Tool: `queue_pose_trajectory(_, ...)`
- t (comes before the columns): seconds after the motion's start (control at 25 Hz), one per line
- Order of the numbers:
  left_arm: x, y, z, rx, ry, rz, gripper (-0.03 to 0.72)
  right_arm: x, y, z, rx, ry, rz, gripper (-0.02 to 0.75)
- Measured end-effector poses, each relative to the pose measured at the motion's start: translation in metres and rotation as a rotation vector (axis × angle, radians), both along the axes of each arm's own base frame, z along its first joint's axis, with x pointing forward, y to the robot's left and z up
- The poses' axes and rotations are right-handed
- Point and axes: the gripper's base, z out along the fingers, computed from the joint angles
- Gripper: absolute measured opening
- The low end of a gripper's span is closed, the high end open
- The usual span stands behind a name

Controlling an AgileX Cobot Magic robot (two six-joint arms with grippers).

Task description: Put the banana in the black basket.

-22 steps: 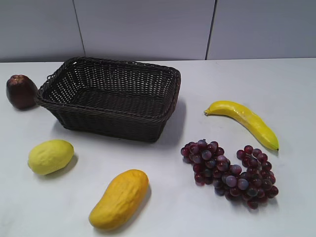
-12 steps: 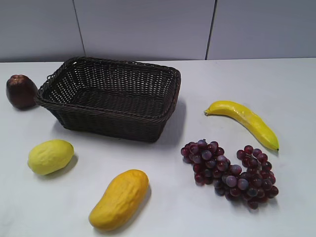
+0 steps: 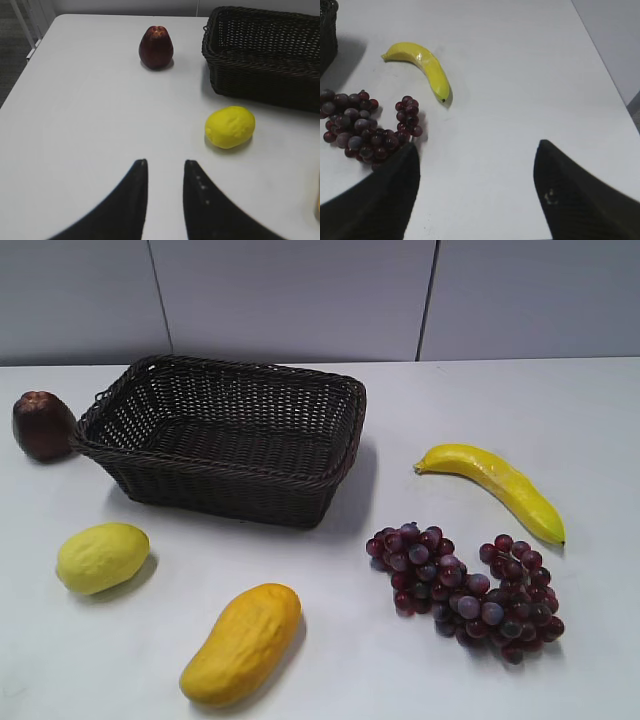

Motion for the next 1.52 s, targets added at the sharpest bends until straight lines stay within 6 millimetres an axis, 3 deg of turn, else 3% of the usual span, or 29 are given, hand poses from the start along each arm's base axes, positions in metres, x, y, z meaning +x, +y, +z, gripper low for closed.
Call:
queue_pose_trajectory(0.12,0.000,0.000,0.000,0.000,0.000,0.000,0.239,0.012,-0.001,0.008,-0.012,-0.009,-0.010,0.571)
queue_pose_trajectory(0.52,0.000,0.000,0.000,0.000,0.000,0.000,0.239,0.098,0.004,0.021,-0.016,-0.017,-0.014,0.571)
queue_pose_trajectory(1.0,0.000,0.000,0.000,0.000,0.000,0.000,0.239,0.217,0.010,-0.023,-0.038,0.284,-0.012,0.571)
queue_pose_trajectory(1.24,0.000,0.000,0.000,0.000,0.000,0.000,0.239,0.278,0.014,-0.031,-0.076,0.408,0.017,0.572)
queue_pose_trajectory(1.52,0.000,0.000,0.000,0.000,0.000,0.000,0.239,0.333,0.026,-0.053,-0.063,0.571,0.143,0.655)
